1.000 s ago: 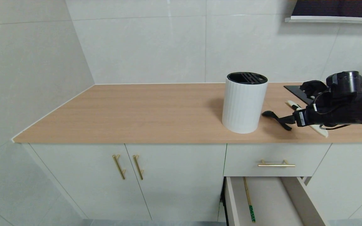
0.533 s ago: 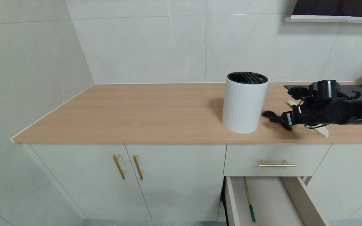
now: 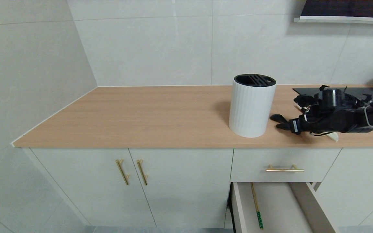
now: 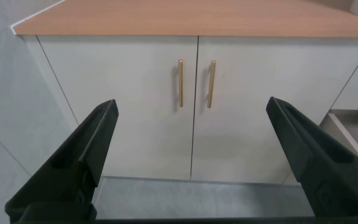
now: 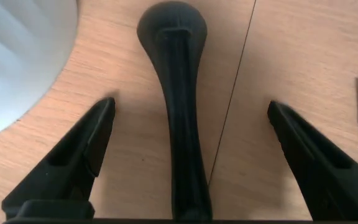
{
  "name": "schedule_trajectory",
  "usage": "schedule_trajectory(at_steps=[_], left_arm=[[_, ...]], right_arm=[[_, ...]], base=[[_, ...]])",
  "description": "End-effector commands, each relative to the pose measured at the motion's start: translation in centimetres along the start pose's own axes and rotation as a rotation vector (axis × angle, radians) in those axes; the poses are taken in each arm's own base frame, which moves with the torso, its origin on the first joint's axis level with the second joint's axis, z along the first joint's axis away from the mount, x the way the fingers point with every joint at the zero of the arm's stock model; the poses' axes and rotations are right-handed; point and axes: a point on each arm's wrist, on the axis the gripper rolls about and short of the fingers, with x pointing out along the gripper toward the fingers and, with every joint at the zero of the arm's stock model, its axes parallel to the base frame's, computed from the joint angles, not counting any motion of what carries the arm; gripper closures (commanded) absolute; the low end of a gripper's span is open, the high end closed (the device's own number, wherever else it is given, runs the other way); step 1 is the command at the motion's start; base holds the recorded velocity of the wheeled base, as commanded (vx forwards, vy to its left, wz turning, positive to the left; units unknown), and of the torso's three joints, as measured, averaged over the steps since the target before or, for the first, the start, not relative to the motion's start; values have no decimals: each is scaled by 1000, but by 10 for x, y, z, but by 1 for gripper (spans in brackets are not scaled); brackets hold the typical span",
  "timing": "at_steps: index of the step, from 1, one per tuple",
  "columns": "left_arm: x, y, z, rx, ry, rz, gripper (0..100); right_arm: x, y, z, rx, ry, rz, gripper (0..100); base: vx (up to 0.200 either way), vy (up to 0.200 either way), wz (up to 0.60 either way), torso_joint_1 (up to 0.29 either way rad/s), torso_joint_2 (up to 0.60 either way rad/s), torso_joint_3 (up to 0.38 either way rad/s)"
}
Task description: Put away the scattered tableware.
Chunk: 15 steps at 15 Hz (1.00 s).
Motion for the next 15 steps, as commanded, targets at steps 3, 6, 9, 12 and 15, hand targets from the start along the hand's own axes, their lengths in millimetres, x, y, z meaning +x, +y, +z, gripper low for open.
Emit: schedule_trajectory(at_steps=[3,6,9,12,15], left_arm=[[0,0,0,0,0,1,0],[0,0,0,0,-2,1,0],[0,0,0,0,0,1,0],[0,0,0,0,0,1,0],[0,0,0,0,0,1,0]], right_arm=[[4,0,-3,13,6,13,100],[2,0,-1,20,1,12,100],[-23,4,10,83,-18,4,100],[-80,17,19,164,-1,-20,100],[-141,36,10,249,88,-51,100]], base=[[0,0,0,0,0,0],[0,0,0,0,0,0],[0,0,0,0,0,0],[0,0,0,0,0,0],[0,0,0,0,0,0]])
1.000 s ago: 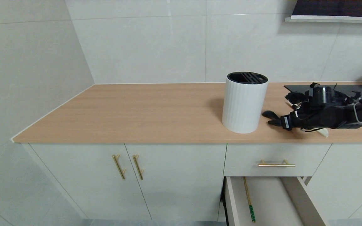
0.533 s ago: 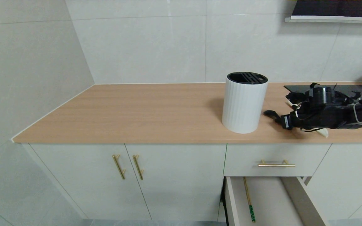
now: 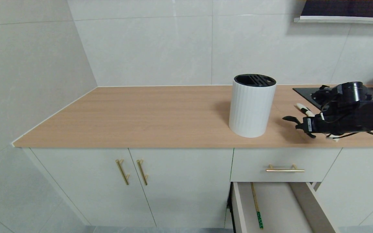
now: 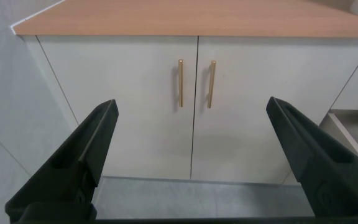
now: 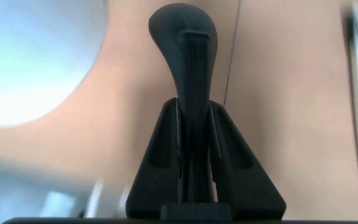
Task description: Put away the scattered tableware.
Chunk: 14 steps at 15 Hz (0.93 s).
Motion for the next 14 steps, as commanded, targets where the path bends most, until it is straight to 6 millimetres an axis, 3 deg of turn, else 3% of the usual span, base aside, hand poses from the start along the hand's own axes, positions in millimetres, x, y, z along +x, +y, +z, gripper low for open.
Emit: schedule_trajectory(at_steps=[1,3,7,14], left_arm=[[0,0,0,0,0,1,0],[0,0,0,0,2,1,0],[0,0,0,-2,-1,1,0],[0,0,0,0,0,1,0]], right_arm=[[-77,22,-12,63,55,-40,100],[-107,40,-30,75,155,-115,100],[-132,60,-57,120,253,-119,100],[-98,71,-85,61,409,-160,100]], base=[[0,0,0,0,0,0],[0,0,0,0,0,0],[0,0,0,0,0,0],[0,0,0,-30,72,47]])
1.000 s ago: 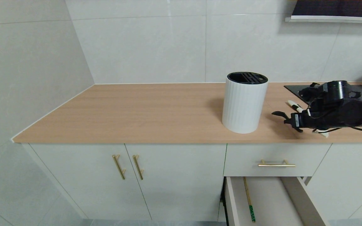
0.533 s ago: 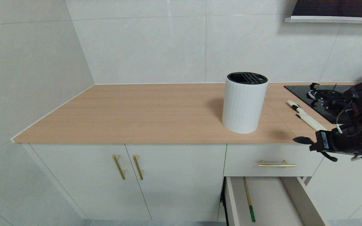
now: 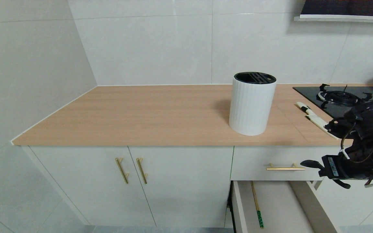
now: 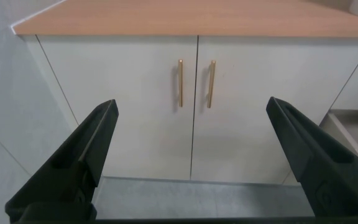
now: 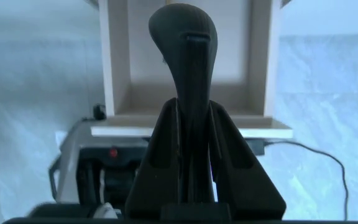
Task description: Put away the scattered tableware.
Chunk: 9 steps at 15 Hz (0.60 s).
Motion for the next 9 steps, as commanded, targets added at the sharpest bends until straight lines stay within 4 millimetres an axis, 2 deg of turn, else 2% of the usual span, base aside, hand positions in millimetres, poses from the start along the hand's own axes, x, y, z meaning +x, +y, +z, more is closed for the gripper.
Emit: schedule_trajectory(at_steps=[1,9], left_arm=[[0,0,0,0,0,0,0],[0,0,0,-2,0,0,0]], right_arm=[[13,2,-1,-9,44,-5,100],[42,3,-3,-17,126,-56,100]], base=[[0,0,0,-154,408,246],[0,0,0,-164,472,303]])
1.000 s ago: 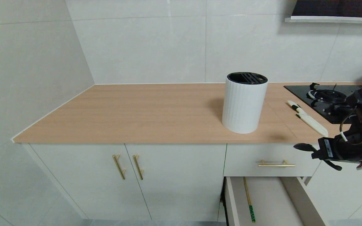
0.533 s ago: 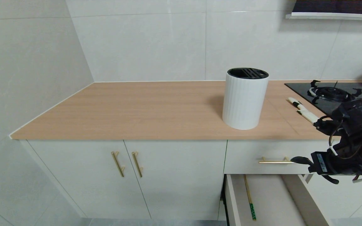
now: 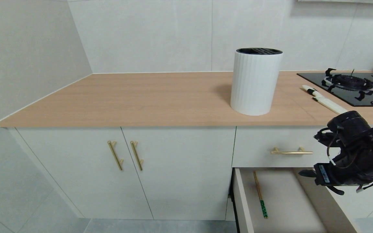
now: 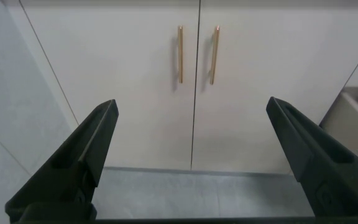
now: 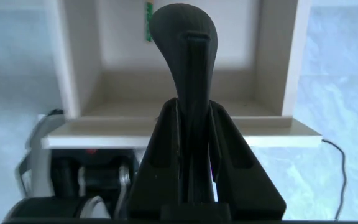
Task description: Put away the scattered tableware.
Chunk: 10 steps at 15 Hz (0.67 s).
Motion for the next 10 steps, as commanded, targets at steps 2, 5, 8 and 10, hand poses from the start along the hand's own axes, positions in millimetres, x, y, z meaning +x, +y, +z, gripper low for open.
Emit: schedule_trajectory(at_steps=[2,5,8,10], left_arm=[[0,0,1,0,-2,1,0],[0,0,0,0,-1,1,0],[0,0,0,-2,-1,1,0],[0,0,1,0,-2,1,0]], right_arm=[[16,2,2,-3,28,-5,100],[23,4,7,-1,-2,-2,100],[34,5,9,-5,6,-5,100],[45,6,11,-6,1,-37,100]], base=[[0,0,0,-137,469,330],[0,0,0,-110,463,339],[0,0,0,-74,445,355],[0,0,0,-39,439,393]])
